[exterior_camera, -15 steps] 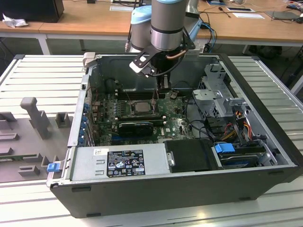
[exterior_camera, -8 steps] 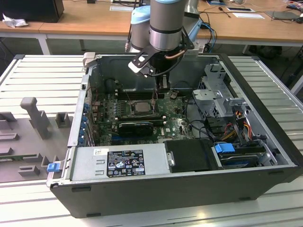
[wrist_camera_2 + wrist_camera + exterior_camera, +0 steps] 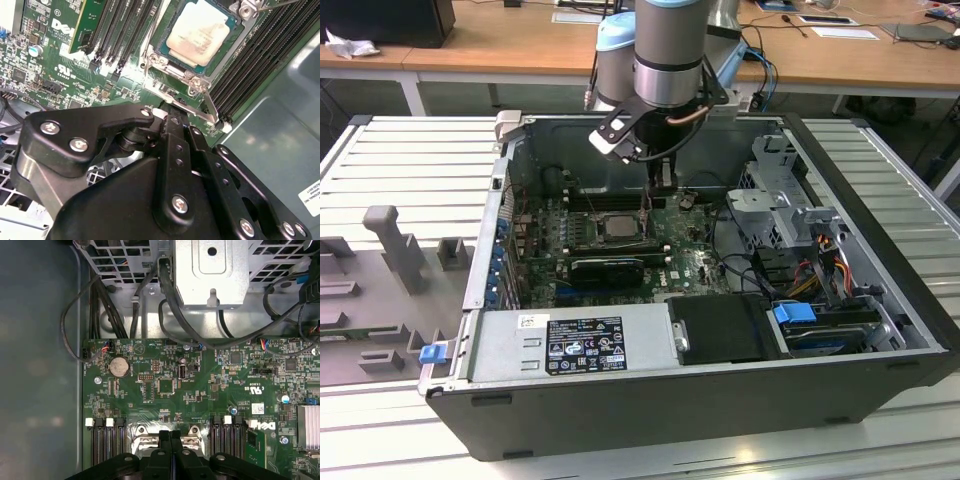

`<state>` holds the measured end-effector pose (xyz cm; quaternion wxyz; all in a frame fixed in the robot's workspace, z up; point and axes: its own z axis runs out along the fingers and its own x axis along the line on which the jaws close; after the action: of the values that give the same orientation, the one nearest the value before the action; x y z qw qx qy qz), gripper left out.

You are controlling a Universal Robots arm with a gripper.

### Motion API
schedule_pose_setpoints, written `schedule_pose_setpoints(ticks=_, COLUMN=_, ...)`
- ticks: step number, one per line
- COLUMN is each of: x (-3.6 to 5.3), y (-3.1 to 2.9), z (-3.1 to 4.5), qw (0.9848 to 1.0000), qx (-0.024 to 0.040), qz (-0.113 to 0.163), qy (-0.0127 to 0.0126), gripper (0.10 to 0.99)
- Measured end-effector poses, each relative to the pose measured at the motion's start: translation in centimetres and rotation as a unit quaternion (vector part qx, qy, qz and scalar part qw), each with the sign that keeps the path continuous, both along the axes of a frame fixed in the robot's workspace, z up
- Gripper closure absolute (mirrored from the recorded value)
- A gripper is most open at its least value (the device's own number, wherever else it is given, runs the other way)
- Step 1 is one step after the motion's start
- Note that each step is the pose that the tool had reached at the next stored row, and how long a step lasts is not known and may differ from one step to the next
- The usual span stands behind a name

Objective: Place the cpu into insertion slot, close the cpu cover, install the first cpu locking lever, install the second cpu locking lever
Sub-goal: 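Close the cpu cover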

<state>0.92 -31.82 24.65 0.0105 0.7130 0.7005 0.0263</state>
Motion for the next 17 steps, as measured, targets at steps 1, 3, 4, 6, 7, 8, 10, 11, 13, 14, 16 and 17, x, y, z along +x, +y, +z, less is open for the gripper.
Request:
schedule_pose_setpoints(ticks=1, x=-0.02, y=0.00, z=0.00, qw=1.0000, qx=-0.0001, qz=0.000, qy=0.0000, gripper=0.980)
schedule_pose_setpoints(ticks=3, x=-0.07, y=0.00, z=0.00, qw=1.0000, qx=0.0000, qz=0.000, qy=0.0000, gripper=0.980)
schedule_pose_setpoints(ticks=4, x=-0.09, y=0.00, z=0.00, qw=1.0000, qx=0.0000, qz=0.000, qy=0.0000, gripper=0.980)
schedule_pose_setpoints(ticks=6, x=-0.15, y=0.00, z=0.00, qw=1.0000, qx=0.0000, qz=0.000, qy=0.0000, gripper=0.980)
schedule_pose_setpoints(ticks=7, x=-0.20, y=0.00, z=0.00, qw=1.0000, qx=0.0000, qz=0.000, qy=0.0000, gripper=0.980)
schedule_pose_setpoints(ticks=8, x=-0.25, y=0.00, z=0.00, qw=1.0000, qx=0.0000, qz=0.000, qy=0.0000, gripper=0.980)
schedule_pose_setpoints(ticks=10, x=-0.31, y=0.00, z=0.00, qw=1.0000, qx=0.0000, qz=0.000, qy=0.0000, gripper=0.980)
schedule_pose_setpoints(ticks=11, x=-0.33, y=0.00, z=0.00, qw=1.0000, qx=0.0000, qz=0.000, qy=0.0000, gripper=0.980)
schedule_pose_setpoints(ticks=13, x=-0.41, y=0.00, z=0.00, qw=1.0000, qx=0.0000, qz=0.000, qy=0.0000, gripper=0.980)
schedule_pose_setpoints(ticks=14, x=-0.44, y=0.00, z=0.00, qw=1.0000, qx=0.0000, qz=0.000, qy=0.0000, gripper=0.980)
schedule_pose_setpoints(ticks=16, x=-0.50, y=0.00, z=0.00, qw=1.0000, qx=0.0000, qz=0.000, qy=0.0000, gripper=0.980)
schedule_pose_setpoints(ticks=17, x=-0.53, y=0.00, z=0.00, qw=1.0000, qx=0.0000, qz=0.000, qy=0.0000, gripper=0.980)
